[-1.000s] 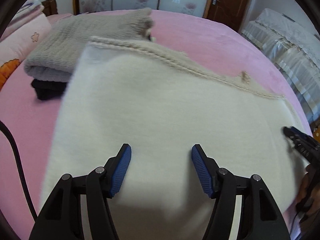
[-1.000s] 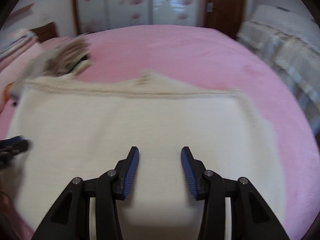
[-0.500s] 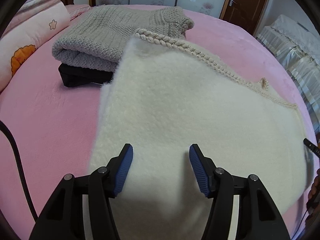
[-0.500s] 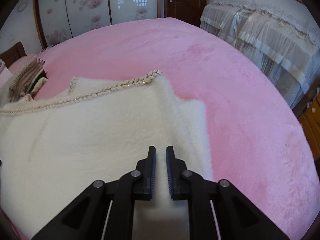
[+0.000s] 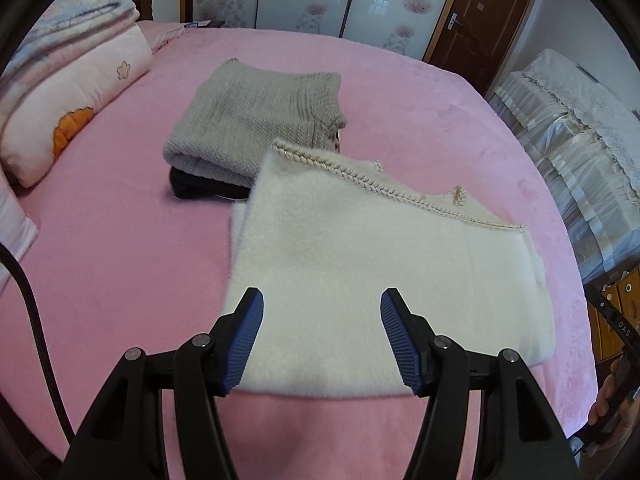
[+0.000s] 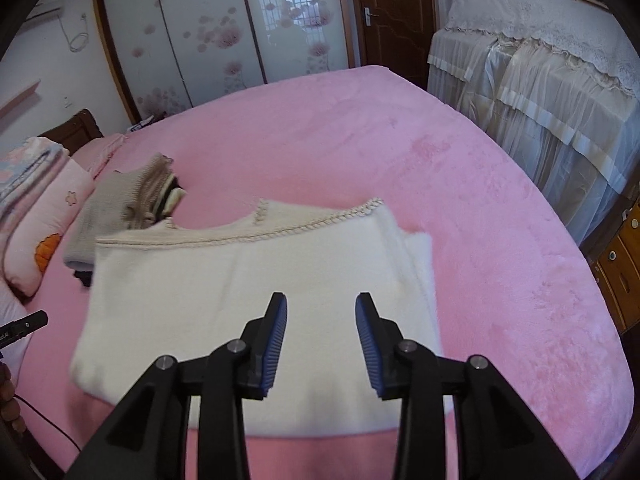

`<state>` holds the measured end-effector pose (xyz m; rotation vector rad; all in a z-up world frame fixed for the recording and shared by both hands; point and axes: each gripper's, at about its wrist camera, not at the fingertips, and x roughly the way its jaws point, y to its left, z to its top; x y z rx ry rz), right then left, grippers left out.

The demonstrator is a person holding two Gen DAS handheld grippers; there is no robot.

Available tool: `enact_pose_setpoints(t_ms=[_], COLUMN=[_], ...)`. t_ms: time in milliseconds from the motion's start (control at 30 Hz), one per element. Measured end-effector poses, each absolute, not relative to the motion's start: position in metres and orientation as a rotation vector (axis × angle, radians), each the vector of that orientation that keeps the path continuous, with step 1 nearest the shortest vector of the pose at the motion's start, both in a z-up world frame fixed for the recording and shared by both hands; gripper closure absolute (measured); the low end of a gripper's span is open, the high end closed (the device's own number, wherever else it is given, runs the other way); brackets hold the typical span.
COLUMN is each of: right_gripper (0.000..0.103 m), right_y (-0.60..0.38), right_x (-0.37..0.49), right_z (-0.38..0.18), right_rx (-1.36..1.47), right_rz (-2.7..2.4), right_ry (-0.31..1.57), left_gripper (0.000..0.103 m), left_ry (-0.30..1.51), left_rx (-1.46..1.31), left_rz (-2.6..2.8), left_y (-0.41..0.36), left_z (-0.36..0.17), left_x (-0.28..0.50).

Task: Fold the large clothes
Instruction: 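Move the left gripper to one end of the folded cardigan and grasp it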

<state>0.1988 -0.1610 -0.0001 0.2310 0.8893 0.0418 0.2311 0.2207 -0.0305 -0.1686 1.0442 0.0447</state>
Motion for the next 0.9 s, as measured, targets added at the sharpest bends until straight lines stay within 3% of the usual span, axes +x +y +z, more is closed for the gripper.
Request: enact_pose_setpoints(t_ms=[400, 700, 900], right_gripper=[0.055, 0.055, 0.055], right_y=[-0.119, -0.092, -0.080], right_x=[0.123, 0.089, 0.082], right_z=[0.054, 0.046, 0.015], right_rx=[0.239, 0.209, 0.219], right_rz=[0.166, 0.201, 0.187], right_ry=[0.827, 0.815, 0.840], left_gripper=[0.043, 0.043, 0.043], left_ry=[1.027, 1.062, 1.104], left_rx=[-0.105, -0.189, -0.297], left_rz=[0.026, 0.008, -0.014], left_y=[0.214, 0.216, 0.219], left_z=[0.024, -0.008, -0.059], left_x=[0.132, 0.096, 0.094])
